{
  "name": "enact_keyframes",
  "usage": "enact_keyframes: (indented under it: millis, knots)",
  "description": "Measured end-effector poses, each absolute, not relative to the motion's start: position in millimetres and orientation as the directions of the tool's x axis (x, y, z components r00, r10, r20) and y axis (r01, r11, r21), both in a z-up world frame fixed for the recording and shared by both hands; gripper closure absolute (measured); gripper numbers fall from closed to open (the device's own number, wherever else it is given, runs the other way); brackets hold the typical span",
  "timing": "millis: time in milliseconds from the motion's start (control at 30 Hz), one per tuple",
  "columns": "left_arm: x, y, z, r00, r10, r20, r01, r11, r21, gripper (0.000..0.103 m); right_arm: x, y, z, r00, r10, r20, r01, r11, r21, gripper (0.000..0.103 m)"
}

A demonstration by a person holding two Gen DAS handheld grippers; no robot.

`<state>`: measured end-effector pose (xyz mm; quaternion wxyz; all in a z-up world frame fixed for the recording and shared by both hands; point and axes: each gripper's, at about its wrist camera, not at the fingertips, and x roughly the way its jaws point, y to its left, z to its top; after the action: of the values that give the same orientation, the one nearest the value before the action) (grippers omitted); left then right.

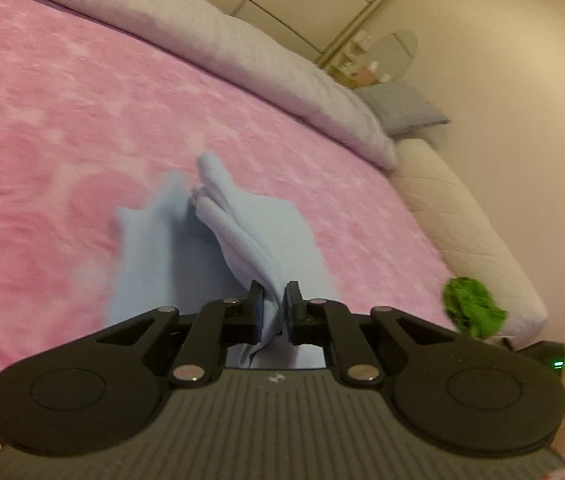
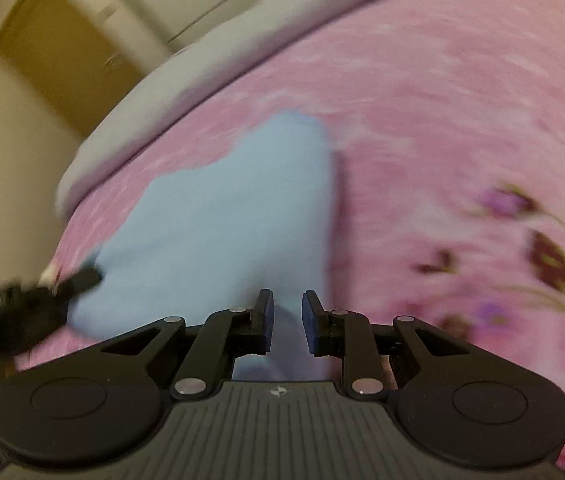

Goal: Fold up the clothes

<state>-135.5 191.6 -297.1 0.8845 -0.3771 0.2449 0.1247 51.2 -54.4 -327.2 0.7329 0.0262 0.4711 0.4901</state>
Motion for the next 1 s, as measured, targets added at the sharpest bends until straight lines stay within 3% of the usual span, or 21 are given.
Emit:
enact_keyframes:
  millis: [100,167,300,367,400,600,767,1000]
  knots:
    - [-144.1,204.5,-336.3,0.801,0.01,-0.599,-0.48,0.609,-0.631,0.093,24.7,-28.6,-329.6,0.074,0.702,-0.709,-0.783,0.481,0.394,0.076]
    - [-148.2,206.2,-348.7,0.798,0.001,-0.602,-0.491,0.58,-0.65,0.088,18.5,-22.1,-332.8,0.098,0.681,-0.726,-0.802,0.486,0.347,0.076]
    - [-150.6,209.3,-348.4,0.815,-0.002,-0.579,-0.482,0.552,-0.68,0.083,31.4,-39.3,-326.6,0.117,0.716,-0.689,-0.748,0.519,0.413,0.076]
    - [-147.8,208.9,-345.2,0.81,-0.006,-0.586,-0.48,0.566,-0.67,0.085,39.2,-48.4,-329.8,0.145,0.712,-0.687,-0.703,0.563,0.435,0.074]
    - [-148.8,207.5,-342.9,0.808,-0.006,-0.589,-0.475,0.584,-0.658,0.093,43.6,-51.4,-334.5,0.15,0.7,-0.698,-0.682,0.585,0.44,0.071]
    - [-162.5,199.6,-317.8,0.839,0.036,-0.543,-0.422,0.672,-0.608,0.098,55.7,-60.6,-356.1,0.159,0.648,-0.745,-0.592,0.667,0.453,0.076]
    - [-173.6,195.3,-319.0,0.815,0.089,-0.572,-0.453,0.715,-0.533,0.098,33.2,-46.4,-340.4,0.197,0.67,-0.716,-0.713,0.599,0.364,0.077]
    - [-169.0,196.6,-345.4,0.754,0.089,-0.651,-0.508,0.707,-0.492,0.097,18.2,-37.3,-347.4,0.239,0.599,-0.765,-0.796,0.572,0.199,0.077]
